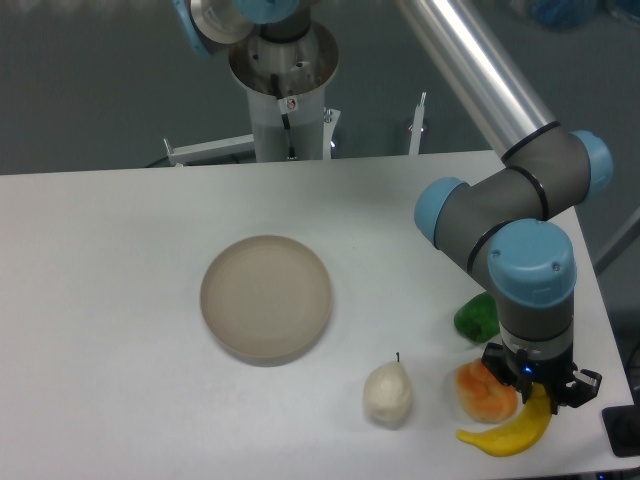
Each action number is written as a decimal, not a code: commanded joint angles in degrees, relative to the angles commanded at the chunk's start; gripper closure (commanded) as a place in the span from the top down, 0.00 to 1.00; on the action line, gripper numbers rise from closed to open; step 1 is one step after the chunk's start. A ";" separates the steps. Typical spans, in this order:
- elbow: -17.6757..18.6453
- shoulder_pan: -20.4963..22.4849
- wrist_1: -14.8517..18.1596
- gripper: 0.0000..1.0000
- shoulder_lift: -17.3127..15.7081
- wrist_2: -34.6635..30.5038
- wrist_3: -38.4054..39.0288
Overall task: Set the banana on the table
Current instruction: 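Lift the yellow banana in the gripper up off the orange fruit, then carry the held banana past the green pepper toward the plate, then lower the banana onto the table beside the plate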
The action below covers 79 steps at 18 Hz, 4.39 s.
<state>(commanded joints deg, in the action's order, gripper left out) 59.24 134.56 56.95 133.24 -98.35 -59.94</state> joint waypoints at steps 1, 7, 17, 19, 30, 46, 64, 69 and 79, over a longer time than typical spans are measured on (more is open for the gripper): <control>0.00 -0.09 -0.09 0.33 0.09 0.00 0.00; 0.79 -0.09 0.00 0.33 -0.44 0.00 -0.17; 3.51 0.52 0.61 0.33 -3.60 0.52 -1.05; 5.17 1.49 0.79 0.33 -5.18 0.61 -2.71; 20.90 7.29 4.83 0.33 -19.94 0.53 -15.37; 46.84 10.46 4.31 0.32 -32.61 3.59 -17.16; 55.11 10.20 -5.98 0.32 -26.19 7.21 -4.83; 55.02 9.93 -6.15 0.33 -25.93 7.21 -4.75; 54.49 9.93 -6.24 0.58 -25.58 7.21 -4.84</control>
<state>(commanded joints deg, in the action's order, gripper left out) 113.73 144.49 50.71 107.67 -91.14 -64.78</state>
